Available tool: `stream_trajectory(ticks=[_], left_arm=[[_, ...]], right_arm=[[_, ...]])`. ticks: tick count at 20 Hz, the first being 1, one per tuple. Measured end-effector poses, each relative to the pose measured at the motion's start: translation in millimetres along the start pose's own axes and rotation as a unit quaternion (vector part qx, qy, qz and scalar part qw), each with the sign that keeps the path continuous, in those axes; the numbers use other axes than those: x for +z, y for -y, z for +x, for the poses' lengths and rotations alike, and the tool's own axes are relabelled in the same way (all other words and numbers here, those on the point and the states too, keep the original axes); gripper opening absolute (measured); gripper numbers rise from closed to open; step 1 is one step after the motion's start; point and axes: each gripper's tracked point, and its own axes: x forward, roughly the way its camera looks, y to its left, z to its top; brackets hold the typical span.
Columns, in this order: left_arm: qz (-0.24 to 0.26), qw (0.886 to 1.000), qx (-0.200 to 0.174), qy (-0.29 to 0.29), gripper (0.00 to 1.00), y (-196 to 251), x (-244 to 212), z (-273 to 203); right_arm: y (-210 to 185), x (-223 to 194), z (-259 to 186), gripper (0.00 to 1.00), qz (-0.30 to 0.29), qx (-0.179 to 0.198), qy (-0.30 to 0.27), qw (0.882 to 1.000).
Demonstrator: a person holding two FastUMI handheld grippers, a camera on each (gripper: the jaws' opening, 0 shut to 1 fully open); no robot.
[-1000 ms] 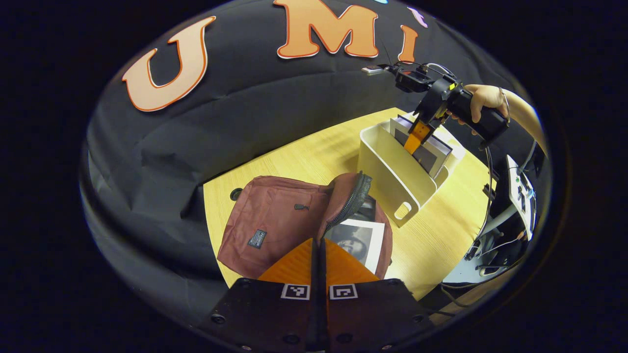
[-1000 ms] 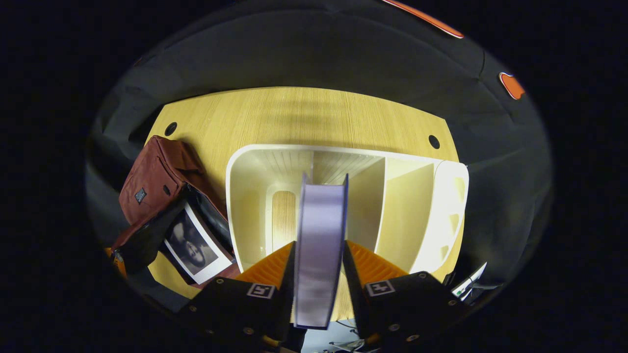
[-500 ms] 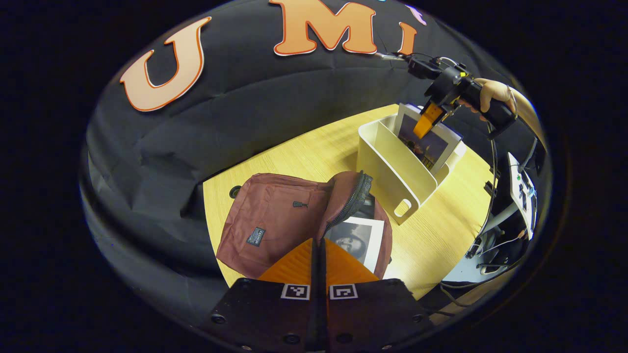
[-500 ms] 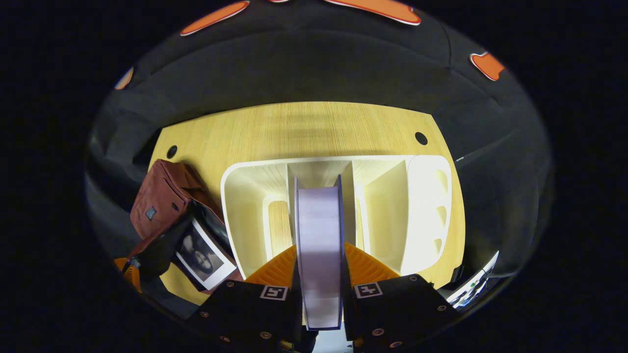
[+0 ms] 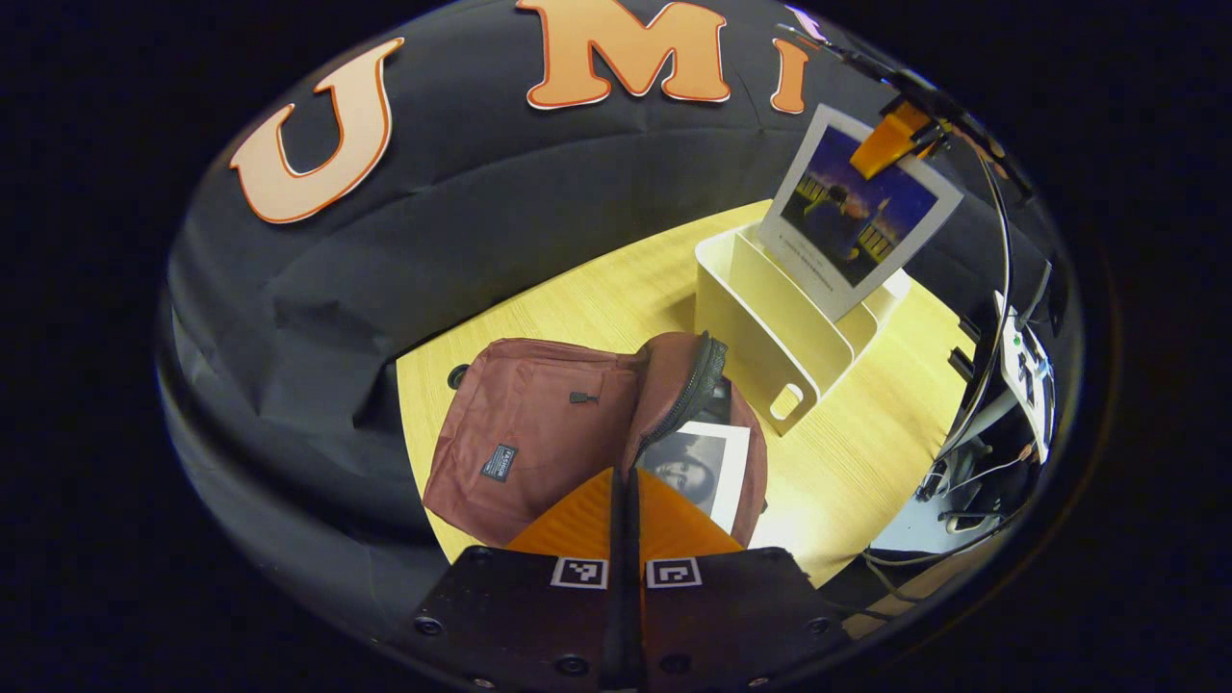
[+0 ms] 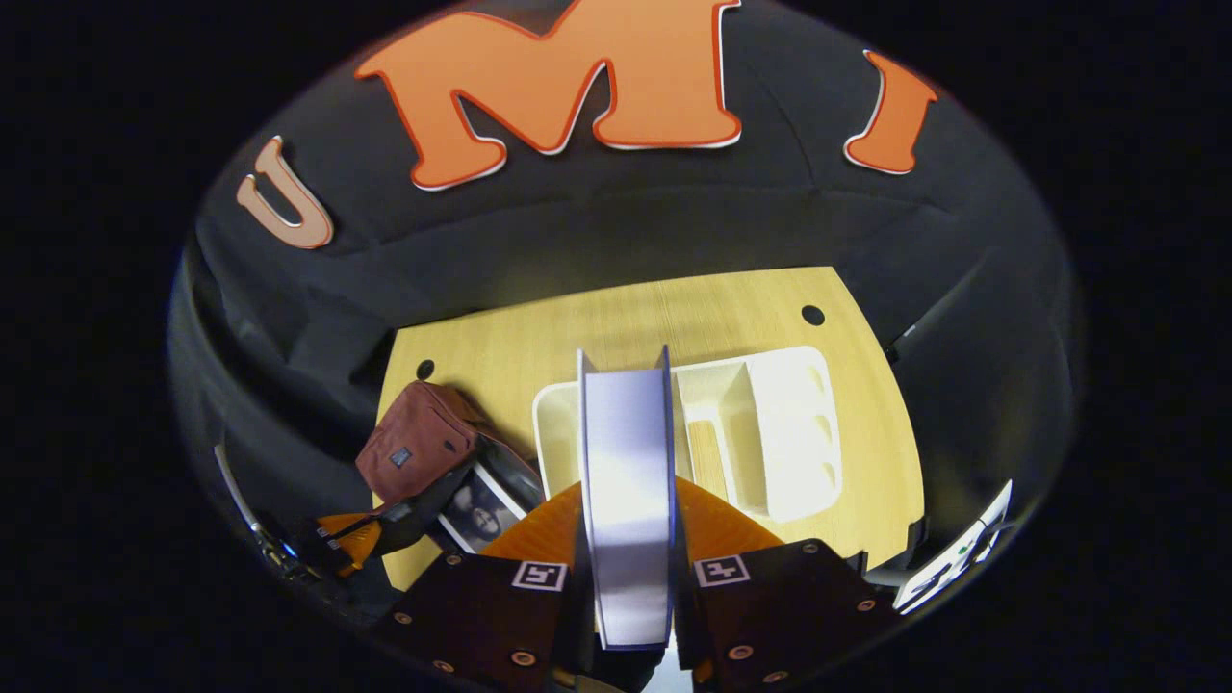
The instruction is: Open the schoolbag, grab two books from the bookshelf and put them into the schoolbag.
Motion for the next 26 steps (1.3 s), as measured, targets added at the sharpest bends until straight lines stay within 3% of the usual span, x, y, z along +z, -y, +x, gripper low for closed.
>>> stream_trajectory(ticks=[5,10,13,19,21,26], left_arm=[[0.004,1.0,-0.001,0.001,0.01,2.3,-2.4,-2.0],[0.021,1.0,0.009,0.001,0.01,3.6,-0.8,-4.8],[0.029,1.0,0.008,0.001,0.01,7.5,-0.9,-5.6],[0.034,0.999,0.013,0.004,0.01,9.6,0.3,-7.9],[0.037,0.999,0.011,0.001,0.01,13.3,0.7,-8.2],[0.047,0.999,0.008,0.002,0.01,21.8,5.7,-9.4]], right_arm=[[-17.6,-26.3,-39.5,0.33,0.051,0.076,0.027,0.995],[-52.2,-94.3,-22.8,0.33,0.124,0.16,0.017,0.979],[-74.1,-129.2,-1.3,0.33,0.174,0.204,0.016,0.963],[-121.1,-175.9,64.1,0.33,0.265,0.252,0.009,0.931],[-131.8,-189.9,88.3,0.33,0.27,0.239,0.008,0.933],[-165.9,-197.1,131.1,0.34,0.304,0.245,0.006,0.921]])
